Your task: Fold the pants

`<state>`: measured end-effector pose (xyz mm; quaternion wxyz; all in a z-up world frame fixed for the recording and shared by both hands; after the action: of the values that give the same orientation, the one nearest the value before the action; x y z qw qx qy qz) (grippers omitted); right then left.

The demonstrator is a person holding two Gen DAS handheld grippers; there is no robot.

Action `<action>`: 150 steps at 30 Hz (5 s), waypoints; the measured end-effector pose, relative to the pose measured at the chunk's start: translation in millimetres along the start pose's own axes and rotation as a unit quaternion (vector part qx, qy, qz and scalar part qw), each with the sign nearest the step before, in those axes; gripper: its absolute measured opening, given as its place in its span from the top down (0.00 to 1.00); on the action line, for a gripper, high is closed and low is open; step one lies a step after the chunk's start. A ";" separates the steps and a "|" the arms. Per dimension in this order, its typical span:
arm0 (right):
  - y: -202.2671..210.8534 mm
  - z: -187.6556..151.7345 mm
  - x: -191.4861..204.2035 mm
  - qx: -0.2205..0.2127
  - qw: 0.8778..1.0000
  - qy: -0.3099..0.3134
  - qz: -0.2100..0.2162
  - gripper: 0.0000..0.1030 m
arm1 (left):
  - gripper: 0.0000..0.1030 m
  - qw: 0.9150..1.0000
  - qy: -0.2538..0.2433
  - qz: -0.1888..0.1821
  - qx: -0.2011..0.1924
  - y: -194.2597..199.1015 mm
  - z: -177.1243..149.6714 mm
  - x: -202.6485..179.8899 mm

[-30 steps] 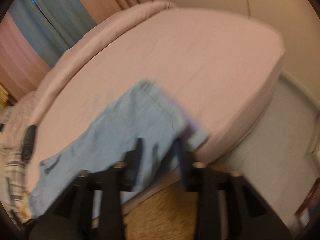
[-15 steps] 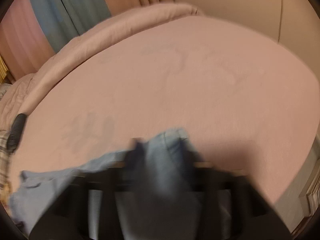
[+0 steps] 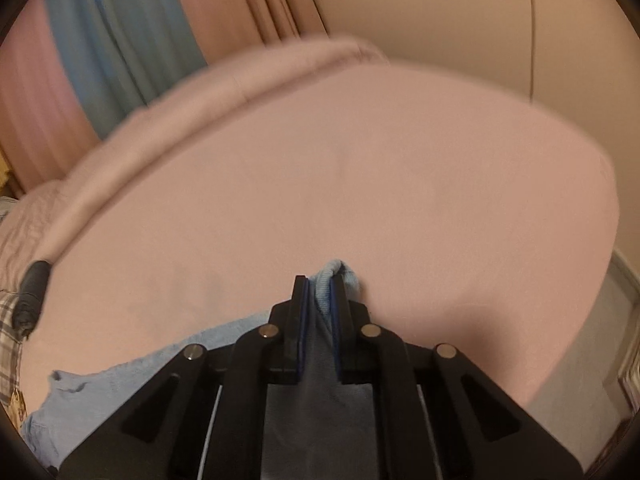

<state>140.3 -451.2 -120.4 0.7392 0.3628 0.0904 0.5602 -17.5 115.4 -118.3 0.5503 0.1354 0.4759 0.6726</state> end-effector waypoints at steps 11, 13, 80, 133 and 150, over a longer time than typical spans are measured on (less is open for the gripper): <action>26.0 9.3 75.3 0.019 0.997 0.071 0.026 0.46 | 0.67 0.999 0.050 -0.015 -0.008 28.1 13.0 31.5; 37.2 2.2 117.6 0.029 0.991 0.100 0.080 0.44 | 0.65 0.998 0.056 -0.012 -0.014 32.8 15.6 38.5; 23.4 -169.8 361.9 0.105 0.902 0.346 0.236 0.72 | 0.63 0.991 -0.058 0.104 -0.061 -13.1 24.9 7.3; 16.6 -173.8 376.6 0.089 0.911 0.349 0.201 0.70 | 0.63 0.989 -0.073 0.100 -0.075 -19.0 21.8 3.9; 21.8 -143.3 368.5 0.112 0.919 0.290 0.243 0.67 | 0.63 0.991 -0.059 0.060 -0.107 36.2 38.0 0.5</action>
<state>177.5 -57.1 -109.2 0.4765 0.2759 0.2721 0.7892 -13.0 136.6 -70.5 0.5477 0.1436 0.3585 0.7422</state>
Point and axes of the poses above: each gripper's, at about its wrist camera, not at the fingertips, and y roughly against the way its jaws point, x to its left, z to its top, the point moved 3 cm from there along -y, roughly the way its jaws point, and after that the axes turned 9 degrees about -x, right-handed, at the moved point
